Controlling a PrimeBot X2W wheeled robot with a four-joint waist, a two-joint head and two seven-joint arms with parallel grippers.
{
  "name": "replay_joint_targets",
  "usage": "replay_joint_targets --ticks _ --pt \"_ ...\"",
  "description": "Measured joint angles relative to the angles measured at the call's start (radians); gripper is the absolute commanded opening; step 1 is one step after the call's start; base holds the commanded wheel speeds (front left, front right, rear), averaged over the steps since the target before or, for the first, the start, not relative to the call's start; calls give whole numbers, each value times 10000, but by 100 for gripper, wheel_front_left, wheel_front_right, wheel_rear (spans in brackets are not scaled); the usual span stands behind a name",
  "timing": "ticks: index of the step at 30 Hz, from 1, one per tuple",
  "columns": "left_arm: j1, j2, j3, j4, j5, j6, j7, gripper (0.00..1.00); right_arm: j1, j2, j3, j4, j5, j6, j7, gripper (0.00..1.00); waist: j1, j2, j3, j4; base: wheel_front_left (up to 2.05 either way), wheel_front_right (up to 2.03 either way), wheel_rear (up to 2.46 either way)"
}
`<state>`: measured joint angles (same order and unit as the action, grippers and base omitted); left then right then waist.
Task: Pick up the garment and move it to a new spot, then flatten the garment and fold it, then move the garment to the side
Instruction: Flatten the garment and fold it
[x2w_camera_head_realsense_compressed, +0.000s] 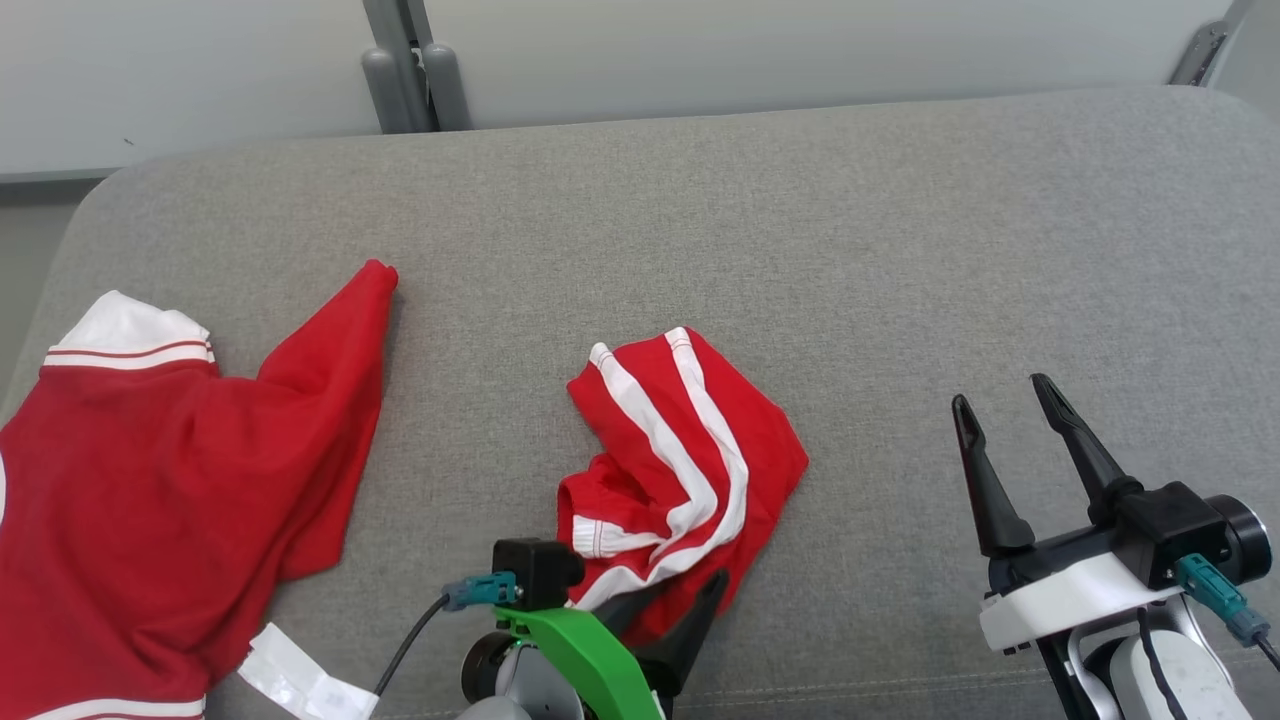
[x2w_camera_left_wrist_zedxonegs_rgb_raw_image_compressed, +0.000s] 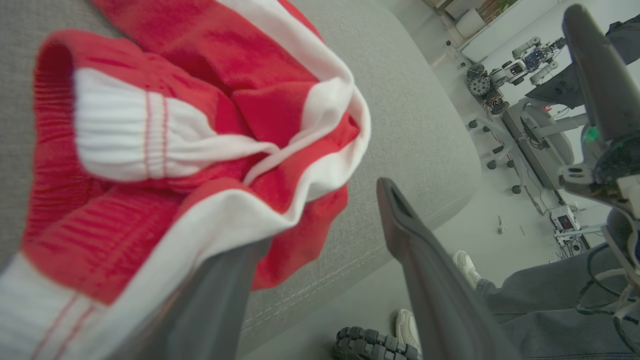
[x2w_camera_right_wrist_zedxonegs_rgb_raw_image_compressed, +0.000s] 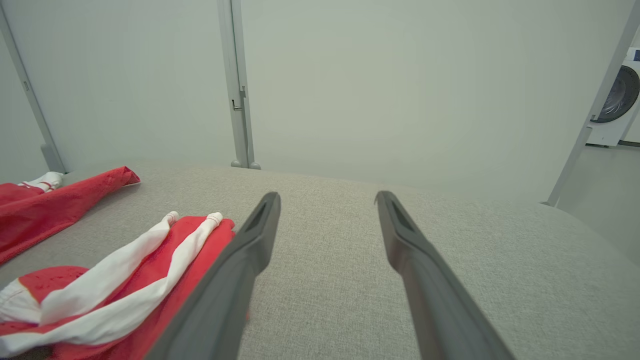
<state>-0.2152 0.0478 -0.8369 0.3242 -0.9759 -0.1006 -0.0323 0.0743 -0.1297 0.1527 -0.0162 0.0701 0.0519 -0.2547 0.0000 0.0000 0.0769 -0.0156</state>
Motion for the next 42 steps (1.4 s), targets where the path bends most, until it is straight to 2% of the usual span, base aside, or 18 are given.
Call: replay_joint_targets --ticks 5,12,18,25,30,34,42 --pt "67 -2 92 -176 -73 132 -142 100 23 -2 35 6 0 8 0 100 0 0 -53 221 0 0 0" --pt "582 2 -21 -286 -178 311 -190 100 179 4 351 157 0 203 0 100 0 1 -136 608 0 0 0" --pt "715 8 -61 -527 -247 410 -226 100 62 42 608 748 2 307 6 100 0 0 -77 1017 0 0 0" --pt "715 10 -121 -782 -476 502 -309 100 -1324 244 403 1515 470 355 568 100 0 0 192 1548 0 0 0" --pt "723 8 -136 -702 -642 663 -309 100 -2227 148 391 2359 558 449 1183 100 0 0 436 2072 0 0 0" --pt "728 10 -339 -679 -685 663 -303 100 -2640 15 472 2824 562 529 1430 100 0 0 563 2421 0 0 0" --pt "734 12 -412 -671 -763 663 -305 100 -3014 240 1001 3670 884 623 1766 100 0 0 725 2885 0 0 0"
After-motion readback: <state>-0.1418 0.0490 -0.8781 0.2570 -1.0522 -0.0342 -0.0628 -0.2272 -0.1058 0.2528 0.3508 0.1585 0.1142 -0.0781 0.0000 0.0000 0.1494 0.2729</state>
